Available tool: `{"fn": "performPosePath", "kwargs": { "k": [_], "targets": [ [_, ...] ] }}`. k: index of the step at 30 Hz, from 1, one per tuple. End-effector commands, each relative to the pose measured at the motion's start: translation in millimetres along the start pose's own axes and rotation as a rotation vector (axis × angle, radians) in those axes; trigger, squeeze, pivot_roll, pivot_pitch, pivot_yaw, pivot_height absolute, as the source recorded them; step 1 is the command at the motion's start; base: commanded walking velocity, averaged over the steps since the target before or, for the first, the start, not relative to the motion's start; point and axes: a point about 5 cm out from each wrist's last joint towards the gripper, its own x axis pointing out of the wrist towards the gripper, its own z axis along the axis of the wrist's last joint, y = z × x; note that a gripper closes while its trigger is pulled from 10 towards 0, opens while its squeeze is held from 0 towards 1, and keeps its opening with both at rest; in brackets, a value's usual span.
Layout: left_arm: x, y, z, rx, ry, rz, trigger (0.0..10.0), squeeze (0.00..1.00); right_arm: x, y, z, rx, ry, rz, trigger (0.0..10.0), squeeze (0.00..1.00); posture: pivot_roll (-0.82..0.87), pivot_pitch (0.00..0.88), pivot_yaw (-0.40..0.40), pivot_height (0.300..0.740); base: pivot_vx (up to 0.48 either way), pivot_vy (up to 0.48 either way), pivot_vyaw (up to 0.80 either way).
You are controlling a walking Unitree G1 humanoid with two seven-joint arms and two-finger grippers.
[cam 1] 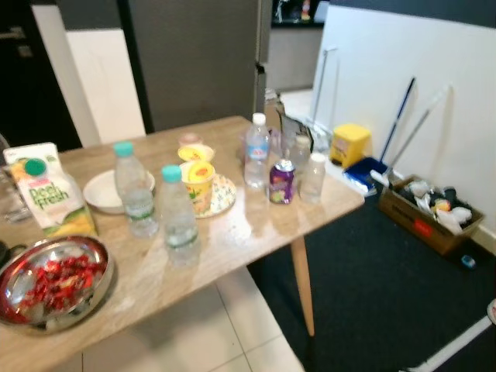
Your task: Restocking fridge
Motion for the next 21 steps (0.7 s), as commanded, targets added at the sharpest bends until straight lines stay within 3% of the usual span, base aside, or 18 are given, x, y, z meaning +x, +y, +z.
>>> {"fn": "performPosePath", "kwargs": {
  "k": [1,21],
  "targets": [
    [1.1,-2.8,4.4,0.003,-0.013,-0.006,10.0,0.0,-0.6,-1.8,-2.8,0.007,0.01,-0.006,10.0,0.0,-0.08,0.0,0.003,0.74,0.0,0.0,-0.8],
    [1.2,-3.7,4.7,0.006,-0.018,-0.007,10.0,0.0,-0.6,-0.2,-4.3,0.005,0.015,0.006,10.0,0.0,-0.08,0.0,0.002,0.74,0.0,0.0,-0.8]
  ]
}}
